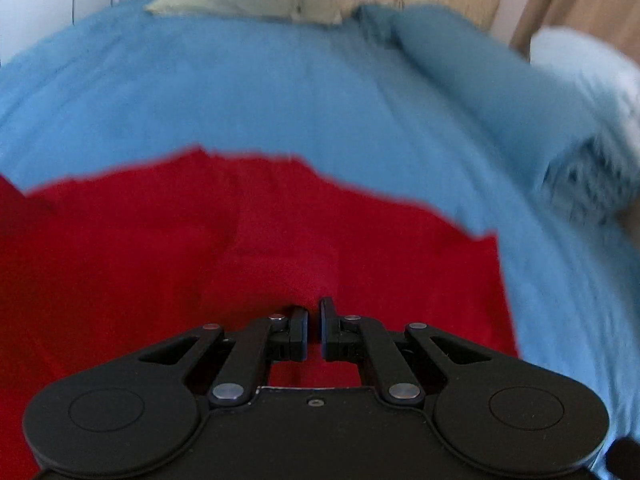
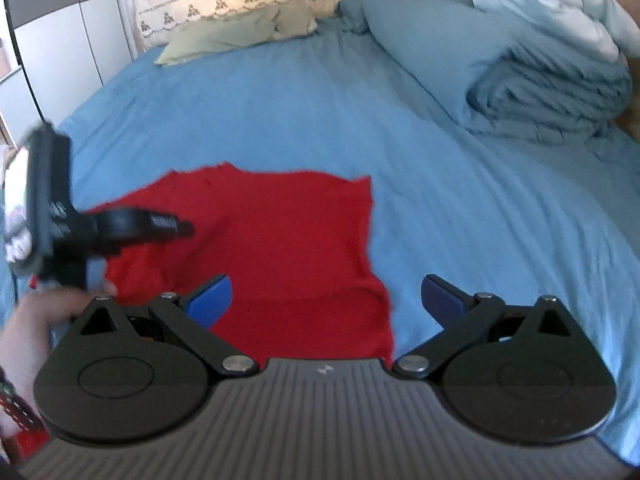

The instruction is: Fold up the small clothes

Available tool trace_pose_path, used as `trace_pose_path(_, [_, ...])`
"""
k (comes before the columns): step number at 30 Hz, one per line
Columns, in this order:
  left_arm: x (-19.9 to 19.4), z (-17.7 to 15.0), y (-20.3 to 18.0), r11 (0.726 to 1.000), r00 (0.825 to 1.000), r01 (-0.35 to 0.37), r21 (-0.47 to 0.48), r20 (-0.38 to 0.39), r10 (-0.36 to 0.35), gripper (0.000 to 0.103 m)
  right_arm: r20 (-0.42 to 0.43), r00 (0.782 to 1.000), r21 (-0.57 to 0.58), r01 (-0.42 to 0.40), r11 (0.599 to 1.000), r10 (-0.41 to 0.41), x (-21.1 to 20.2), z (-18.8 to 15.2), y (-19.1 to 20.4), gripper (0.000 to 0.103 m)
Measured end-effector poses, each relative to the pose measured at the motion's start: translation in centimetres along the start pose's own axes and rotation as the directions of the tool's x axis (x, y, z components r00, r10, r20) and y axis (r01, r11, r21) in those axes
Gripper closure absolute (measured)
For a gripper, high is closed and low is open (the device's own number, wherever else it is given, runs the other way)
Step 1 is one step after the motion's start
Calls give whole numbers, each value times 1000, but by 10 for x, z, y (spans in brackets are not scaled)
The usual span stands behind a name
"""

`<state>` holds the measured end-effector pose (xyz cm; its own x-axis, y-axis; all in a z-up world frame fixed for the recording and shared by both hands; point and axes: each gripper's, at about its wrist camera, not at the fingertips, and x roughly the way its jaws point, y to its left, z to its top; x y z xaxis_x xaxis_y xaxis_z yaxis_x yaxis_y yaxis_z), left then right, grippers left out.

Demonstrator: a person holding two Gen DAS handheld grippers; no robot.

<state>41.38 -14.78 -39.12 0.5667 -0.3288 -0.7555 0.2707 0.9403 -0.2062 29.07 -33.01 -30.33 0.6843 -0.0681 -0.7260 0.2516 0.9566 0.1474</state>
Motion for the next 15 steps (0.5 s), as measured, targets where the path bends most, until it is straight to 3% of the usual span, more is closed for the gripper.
trace_pose_path(2, [4, -3, -4, 1000, 1000, -1, 2, -16, 1, 96, -10, 1000, 0, -1, 1000, 1, 3, -7, -11, 0])
trace_pose_path(3, [1, -5, -6, 1000, 1000, -2, 5, -16, 2, 87, -13, 1000, 2, -2, 1000, 2, 5, -10, -14, 0])
trace_pose_path(4, [-2, -4, -8, 1000, 1000, 2, 7, -18, -2, 64, -17, 1000, 4, -7, 1000, 7, 6, -11, -17, 0])
trace_pose_path(5, [-8, -2, -6, 1000, 1000, 6, 4, -16, -6, 49, -19, 1000, 6, -10, 1000, 10, 7, -10, -18, 0])
trace_pose_path(6, [-15, 2, -5, 1000, 1000, 8, -2, -5, -8, 26, -19, 1000, 6, -12, 1000, 12, 9, -8, -14, 0])
trace_pose_path(7, [-25, 3, -3, 1000, 1000, 4, -4, 15, -4, 16, -18, 1000, 4, -18, 1000, 18, 10, -6, -13, 0])
trace_pose_path(10, [-60, 14, 10, 998, 996, -55, 24, 69, 53, 11, -21, 999, -28, -34, 999, 33, 9, -1, 0, 0])
trace_pose_path(15, [-101, 15, 58, 983, 979, -185, 7, 87, 184, 9, -28, 996, -168, -87, 982, 83, 28, 13, 45, 0])
